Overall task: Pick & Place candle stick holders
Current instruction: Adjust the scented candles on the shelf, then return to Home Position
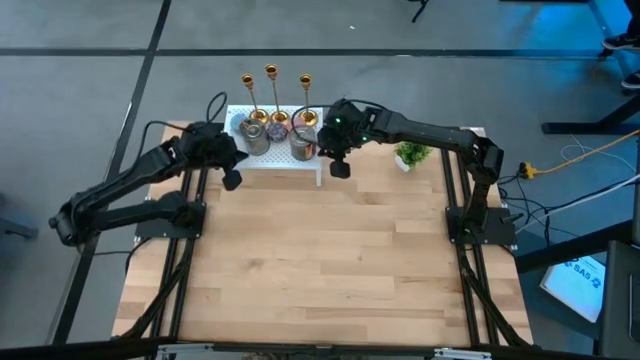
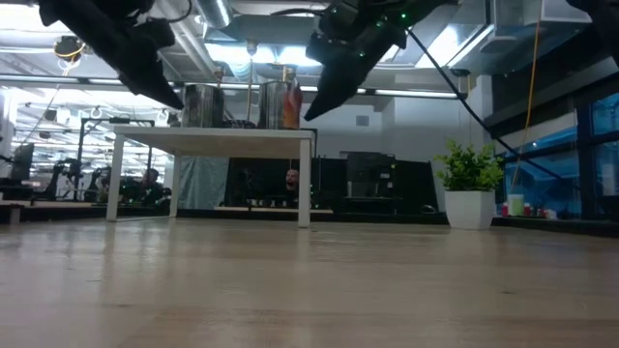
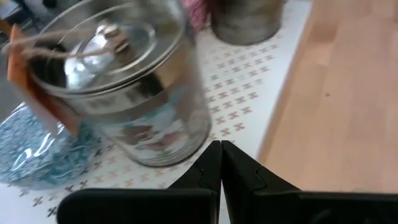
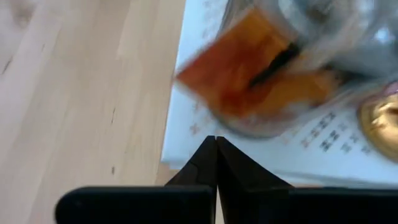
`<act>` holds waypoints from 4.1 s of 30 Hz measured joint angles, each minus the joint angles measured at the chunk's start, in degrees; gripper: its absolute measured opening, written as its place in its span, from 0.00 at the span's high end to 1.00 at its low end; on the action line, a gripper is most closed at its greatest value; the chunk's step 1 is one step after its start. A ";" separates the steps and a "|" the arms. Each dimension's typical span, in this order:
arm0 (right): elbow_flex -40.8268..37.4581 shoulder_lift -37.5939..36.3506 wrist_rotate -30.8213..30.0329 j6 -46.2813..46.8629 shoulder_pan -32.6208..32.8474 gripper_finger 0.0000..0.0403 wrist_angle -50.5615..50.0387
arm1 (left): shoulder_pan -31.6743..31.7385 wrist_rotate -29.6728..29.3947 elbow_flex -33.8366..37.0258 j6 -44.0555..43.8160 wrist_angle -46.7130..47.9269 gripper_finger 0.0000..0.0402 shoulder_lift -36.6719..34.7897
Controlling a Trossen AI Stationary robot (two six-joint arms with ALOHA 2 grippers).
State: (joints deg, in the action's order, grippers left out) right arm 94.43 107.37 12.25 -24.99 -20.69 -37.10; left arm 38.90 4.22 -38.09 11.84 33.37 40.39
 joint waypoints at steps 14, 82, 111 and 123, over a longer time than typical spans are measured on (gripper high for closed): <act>0.00 -0.48 5.97 -0.74 0.05 1.00 -13.19 | -10.91 6.35 0.00 -6.44 -3.22 1.00 -9.84; -89.17 -66.97 -18.18 24.35 19.30 0.98 66.05 | -28.31 -11.75 37.59 -10.60 -35.22 1.00 -40.25; -93.57 -99.19 -14.60 16.41 19.19 0.98 37.11 | -28.31 -11.59 37.59 -14.17 -35.11 1.00 -40.18; -93.57 -98.07 -14.60 16.59 19.19 0.98 37.15 | -28.31 -11.59 37.59 -14.10 -35.11 1.00 -40.18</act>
State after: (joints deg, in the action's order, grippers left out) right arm 0.86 9.30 -2.35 -8.40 -1.50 0.05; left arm 10.59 -7.38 -0.49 -2.26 -1.74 0.21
